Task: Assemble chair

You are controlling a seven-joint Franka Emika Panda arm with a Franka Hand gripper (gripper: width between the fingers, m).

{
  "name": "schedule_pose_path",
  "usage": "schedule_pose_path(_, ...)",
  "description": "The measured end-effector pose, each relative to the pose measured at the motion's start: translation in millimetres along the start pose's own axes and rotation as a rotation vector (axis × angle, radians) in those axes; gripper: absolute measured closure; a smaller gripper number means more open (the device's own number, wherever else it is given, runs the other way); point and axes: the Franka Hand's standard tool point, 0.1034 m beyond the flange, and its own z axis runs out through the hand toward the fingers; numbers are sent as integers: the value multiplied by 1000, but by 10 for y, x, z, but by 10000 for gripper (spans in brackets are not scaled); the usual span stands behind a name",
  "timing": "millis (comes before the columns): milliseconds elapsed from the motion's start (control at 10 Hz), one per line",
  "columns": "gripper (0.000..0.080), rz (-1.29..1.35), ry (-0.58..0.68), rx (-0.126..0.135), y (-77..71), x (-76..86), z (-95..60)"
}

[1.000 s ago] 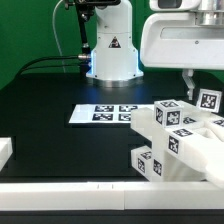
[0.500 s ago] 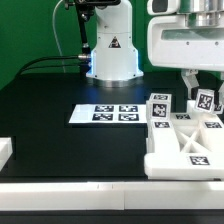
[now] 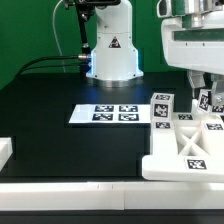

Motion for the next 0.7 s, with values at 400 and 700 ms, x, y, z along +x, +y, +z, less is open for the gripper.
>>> schedule_pose_path(400,512,61,5,23,-16,20,1)
schedule_pose_path(700,512,231,6,38,-22,20,4)
